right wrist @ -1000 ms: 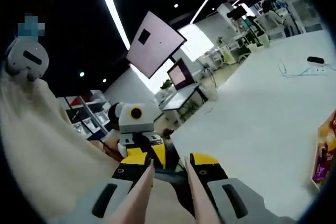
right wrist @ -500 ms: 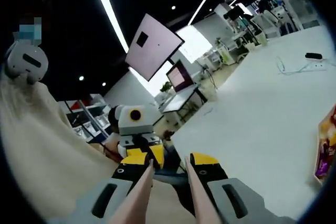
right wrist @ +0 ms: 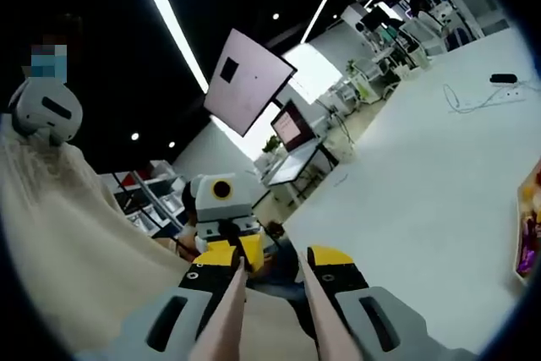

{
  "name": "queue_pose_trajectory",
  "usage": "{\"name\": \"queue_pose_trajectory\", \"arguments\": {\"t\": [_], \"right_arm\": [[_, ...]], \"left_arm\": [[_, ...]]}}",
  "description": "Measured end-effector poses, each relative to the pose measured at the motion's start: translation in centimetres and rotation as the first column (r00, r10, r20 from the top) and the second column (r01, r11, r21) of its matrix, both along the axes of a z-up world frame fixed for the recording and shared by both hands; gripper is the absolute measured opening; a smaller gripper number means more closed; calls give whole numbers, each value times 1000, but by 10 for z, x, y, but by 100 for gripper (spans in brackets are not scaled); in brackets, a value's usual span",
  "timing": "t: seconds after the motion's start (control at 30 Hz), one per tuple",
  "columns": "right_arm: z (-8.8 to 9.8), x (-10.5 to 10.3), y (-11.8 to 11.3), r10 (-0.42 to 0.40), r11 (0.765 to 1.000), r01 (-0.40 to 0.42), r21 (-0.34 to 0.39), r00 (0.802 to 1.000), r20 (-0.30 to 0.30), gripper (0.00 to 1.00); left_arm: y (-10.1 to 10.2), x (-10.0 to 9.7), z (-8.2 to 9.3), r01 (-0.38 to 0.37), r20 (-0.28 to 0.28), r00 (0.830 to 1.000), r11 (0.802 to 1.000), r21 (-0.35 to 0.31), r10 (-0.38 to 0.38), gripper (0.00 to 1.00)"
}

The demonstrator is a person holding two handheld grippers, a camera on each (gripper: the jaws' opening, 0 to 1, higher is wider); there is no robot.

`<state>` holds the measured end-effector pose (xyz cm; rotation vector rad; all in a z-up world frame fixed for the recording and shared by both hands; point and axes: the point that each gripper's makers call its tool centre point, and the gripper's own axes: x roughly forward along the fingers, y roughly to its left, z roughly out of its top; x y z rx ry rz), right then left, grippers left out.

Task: Place the target food into the container with the food tongs after gripping and lifting it, then release it inside without dropping or visibly crushing the food.

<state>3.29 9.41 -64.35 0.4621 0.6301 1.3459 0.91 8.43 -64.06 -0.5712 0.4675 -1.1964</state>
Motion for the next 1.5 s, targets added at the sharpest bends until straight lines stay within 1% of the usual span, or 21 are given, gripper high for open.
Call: {"name": "queue_pose_trajectory", "arguments": {"t": [0.1, 0.17, 0.2, 0.27, 0.37, 0.5, 0.53, 0.57, 0.67, 0.8, 1.07, 1.2, 1.4, 1.5], "right_arm": [[1, 0, -1, -9, 1000, 10, 18, 1000, -20, 32], [3, -1, -1, -11, 999, 13, 47, 999, -49, 33], [5, -4, -1, -1, 999, 4, 48, 998, -56, 33], [2, -5, -6, 5, 1000, -4, 24, 999, -46, 33], [2, -5, -8, 6, 1000, -5, 21, 999, -50, 33], [1, -3, -12, 5, 1000, -5, 8, 999, -51, 34], [0, 1, -14, 4, 1000, -4, -6, 999, -46, 34], [0, 1, -15, 5, 1000, -5, -9, 999, -45, 35], [0, 2, -16, 22, 999, -23, -46, 999, -26, 35], [3, 3, -20, 28, 998, -29, -55, 1000, -12, 35], [14, 6, -28, 7, 998, -7, -55, 1000, 6, 32], [16, 6, -29, 15, 997, -13, -72, 1000, 22, 31], [19, 2, -30, 26, 995, -21, -102, 999, 42, 31], [18, -1, -32, 36, 992, -30, -122, 998, 48, 31]], "left_arm": [[0, 1, 1, -2, -2, 1000, 1000, -10, 2, 1], [0, -2, 6, 12, 7, 1000, 1000, -29, -12, 1], [-1, -5, 9, 30, 11, 1000, 999, -34, -29, 1], [-5, -6, 7, 38, 4, 999, 999, -36, -38, 0], [-8, -5, 7, 54, 7, 999, 998, -29, -54, 0], [-9, -3, 6, 54, 11, 999, 998, -23, -53, 0], [-10, -2, 6, 50, 15, 999, 998, -25, -49, 0], [-10, -2, 6, 49, 15, 999, 998, -26, -48, 0], [-13, 0, 5, 53, 21, 998, 998, -17, -52, 0], [-13, 1, 8, 57, 43, 997, 998, -8, -56, 0], [-2, 1, 11, 68, 58, 996, 998, -10, -67, 0], [0, 0, 11, 78, 67, 995, 997, 3, -78, 0], [2, -4, 12, 91, 72, 993, 996, 1, -91, 0], [2, -9, 12, 109, 88, 990, 994, 10, -110, 0]]}}
